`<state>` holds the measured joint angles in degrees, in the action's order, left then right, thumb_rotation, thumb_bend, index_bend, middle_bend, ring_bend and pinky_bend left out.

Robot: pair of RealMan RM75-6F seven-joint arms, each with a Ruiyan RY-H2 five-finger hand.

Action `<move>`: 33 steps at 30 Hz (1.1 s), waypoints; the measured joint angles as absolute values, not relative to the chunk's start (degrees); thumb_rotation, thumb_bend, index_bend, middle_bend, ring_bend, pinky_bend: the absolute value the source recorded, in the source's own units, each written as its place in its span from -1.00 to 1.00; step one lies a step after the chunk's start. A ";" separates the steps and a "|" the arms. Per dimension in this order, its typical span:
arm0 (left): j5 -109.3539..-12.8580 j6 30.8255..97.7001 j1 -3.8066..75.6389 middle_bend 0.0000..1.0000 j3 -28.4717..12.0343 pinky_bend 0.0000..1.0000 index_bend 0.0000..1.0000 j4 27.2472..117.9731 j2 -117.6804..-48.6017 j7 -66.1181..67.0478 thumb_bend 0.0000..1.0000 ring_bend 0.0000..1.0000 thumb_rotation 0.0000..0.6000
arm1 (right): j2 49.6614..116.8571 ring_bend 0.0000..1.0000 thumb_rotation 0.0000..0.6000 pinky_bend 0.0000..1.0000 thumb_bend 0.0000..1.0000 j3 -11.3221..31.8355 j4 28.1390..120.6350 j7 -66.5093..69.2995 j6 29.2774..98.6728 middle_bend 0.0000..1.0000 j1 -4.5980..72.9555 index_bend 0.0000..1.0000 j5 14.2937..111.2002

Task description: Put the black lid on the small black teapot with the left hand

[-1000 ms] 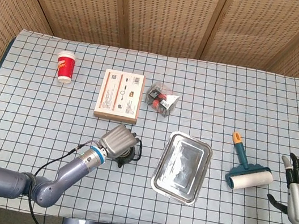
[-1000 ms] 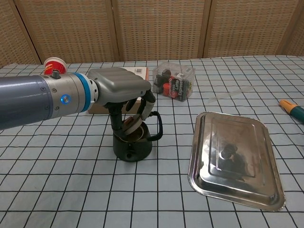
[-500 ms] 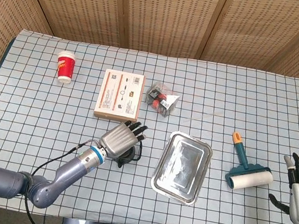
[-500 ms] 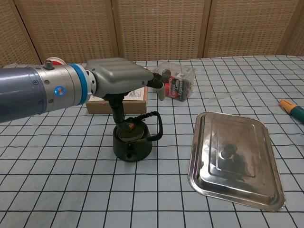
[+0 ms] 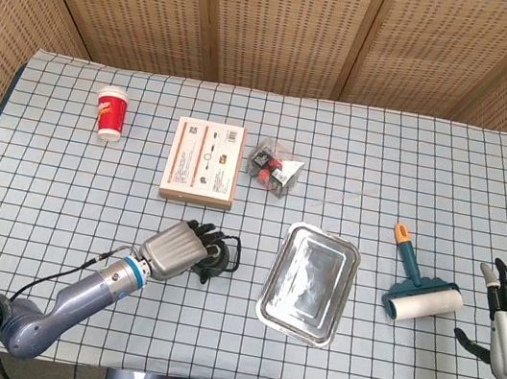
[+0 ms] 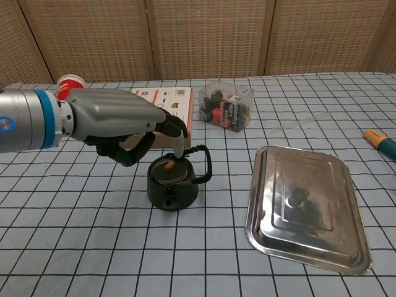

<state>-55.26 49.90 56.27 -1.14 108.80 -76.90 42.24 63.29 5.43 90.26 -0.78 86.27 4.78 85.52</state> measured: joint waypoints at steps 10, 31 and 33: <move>-53.29 51.43 56.18 -0.83 1.38 -0.50 -0.48 106.52 -79.44 44.74 1.00 -0.81 1.00 | 63.29 -1.00 1.00 -1.00 -1.00 5.58 90.12 -0.60 85.94 -1.00 4.87 -1.00 85.04; -55.84 52.36 55.05 -0.86 1.47 -0.55 -0.51 102.29 -82.02 40.31 1.00 -0.83 1.00 | 63.27 -1.00 1.00 -1.00 -1.00 5.65 89.81 -0.34 85.77 -1.00 4.91 -1.00 84.80; -56.87 53.09 54.69 -0.92 0.94 -0.61 -0.56 102.78 -81.25 39.11 0.98 -0.88 1.00 | 63.31 -1.00 1.00 -1.00 -1.00 5.62 89.81 -0.45 85.72 -1.00 4.94 -1.00 84.83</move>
<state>-56.87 53.09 54.69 0.94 102.78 -81.25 39.11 63.31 5.62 89.81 -0.45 85.72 4.94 84.83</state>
